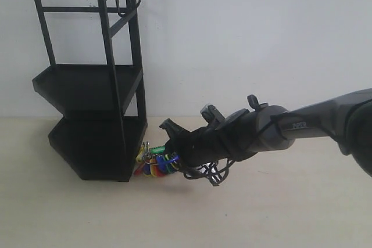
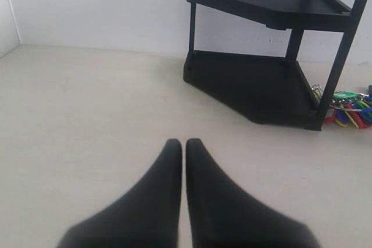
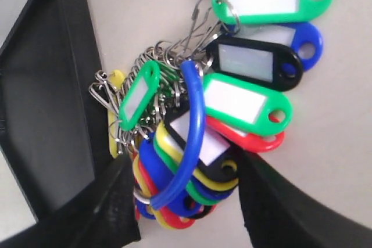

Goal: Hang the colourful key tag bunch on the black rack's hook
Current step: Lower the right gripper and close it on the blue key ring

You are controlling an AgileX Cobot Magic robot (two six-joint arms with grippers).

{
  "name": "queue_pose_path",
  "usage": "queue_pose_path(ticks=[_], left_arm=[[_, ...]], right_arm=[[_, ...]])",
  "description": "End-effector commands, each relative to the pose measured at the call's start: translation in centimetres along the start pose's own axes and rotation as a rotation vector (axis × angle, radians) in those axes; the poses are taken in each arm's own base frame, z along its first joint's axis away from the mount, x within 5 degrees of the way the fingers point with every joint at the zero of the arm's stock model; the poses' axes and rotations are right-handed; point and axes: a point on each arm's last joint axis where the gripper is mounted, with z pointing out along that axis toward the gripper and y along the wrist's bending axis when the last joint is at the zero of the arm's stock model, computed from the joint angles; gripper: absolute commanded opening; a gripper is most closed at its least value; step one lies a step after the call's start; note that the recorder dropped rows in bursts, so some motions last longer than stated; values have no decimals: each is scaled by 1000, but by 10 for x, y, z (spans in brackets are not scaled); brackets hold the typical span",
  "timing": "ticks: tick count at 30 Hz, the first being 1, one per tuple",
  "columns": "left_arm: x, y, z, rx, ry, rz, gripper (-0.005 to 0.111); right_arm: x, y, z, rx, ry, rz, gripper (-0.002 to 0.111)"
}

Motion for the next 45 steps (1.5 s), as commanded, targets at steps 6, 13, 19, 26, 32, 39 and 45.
queue_pose_path(ticks=[6, 13, 19, 26, 32, 39, 45], left_arm=[[-1, -1, 0, 10, -2, -6, 4], [-1, -1, 0, 10, -2, -6, 4], [-1, -1, 0, 10, -2, -6, 4], [-1, -1, 0, 10, -2, -6, 4], [-1, -1, 0, 10, -2, -6, 4], [-1, -1, 0, 10, -2, -6, 4], [-1, -1, 0, 10, -2, -6, 4]], right_arm=[[3, 3, 1, -5, -2, -29, 40], [3, 3, 1, -6, 1, -30, 27], [7, 3, 2, -5, 12, -4, 27], [8, 0, 16, -6, 18, 37, 27], [3, 8, 15, -28, -1, 12, 27], [2, 4, 19, -16, -26, 3, 27], [0, 3, 20, -13, -46, -3, 27]])
